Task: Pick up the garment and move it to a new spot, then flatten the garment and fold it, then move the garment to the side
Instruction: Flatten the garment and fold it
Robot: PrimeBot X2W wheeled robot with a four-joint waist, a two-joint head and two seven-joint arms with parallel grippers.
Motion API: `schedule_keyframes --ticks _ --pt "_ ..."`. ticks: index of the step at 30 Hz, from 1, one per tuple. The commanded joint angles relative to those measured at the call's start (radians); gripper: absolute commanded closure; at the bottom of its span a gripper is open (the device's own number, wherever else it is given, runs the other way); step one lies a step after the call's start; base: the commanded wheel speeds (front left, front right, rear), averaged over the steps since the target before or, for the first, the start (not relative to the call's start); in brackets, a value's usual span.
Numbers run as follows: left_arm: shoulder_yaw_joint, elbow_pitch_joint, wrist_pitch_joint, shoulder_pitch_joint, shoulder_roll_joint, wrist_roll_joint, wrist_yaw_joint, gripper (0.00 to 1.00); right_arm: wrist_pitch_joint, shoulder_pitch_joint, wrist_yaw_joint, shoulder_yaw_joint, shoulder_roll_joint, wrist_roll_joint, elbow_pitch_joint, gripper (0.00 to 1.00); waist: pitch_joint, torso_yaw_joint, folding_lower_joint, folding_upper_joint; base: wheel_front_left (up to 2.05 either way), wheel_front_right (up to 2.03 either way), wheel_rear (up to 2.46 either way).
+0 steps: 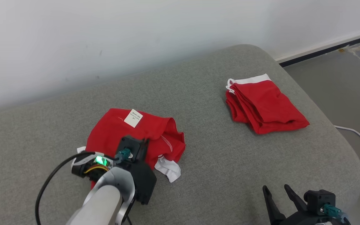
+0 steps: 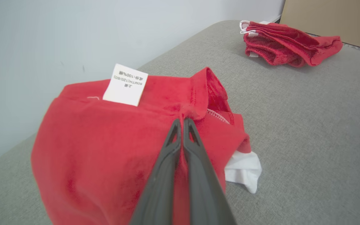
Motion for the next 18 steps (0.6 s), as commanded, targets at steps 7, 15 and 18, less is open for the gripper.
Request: schedule_keyframes --ticks 7,15,18 --pt "0.000 -0.026 -0.063 -0.119 -0.035 0.007 -0.013 1.00 -0.011 -0.017 -0.002 0.000 0.003 0.011 0.009 0.00 0.007 0.013 0.0000 -0.0001 0.00 0.00 0.00" --pt "-0.006 -0.114 -0.167 -0.373 -0.093 0.024 -0.052 1.00 -0.022 -0.018 -0.002 0.007 0.004 0.015 0.027 0.00 0.002 0.028 0.0000 -0.0001 0.00 0.00 0.00" --pt "0.012 -0.162 -0.209 -0.466 -0.107 0.007 -0.048 1.00 -0.025 -0.018 -0.002 0.008 0.004 0.017 0.033 0.00 -0.003 0.035 0.0000 -0.0001 0.00 0.00 0.00"
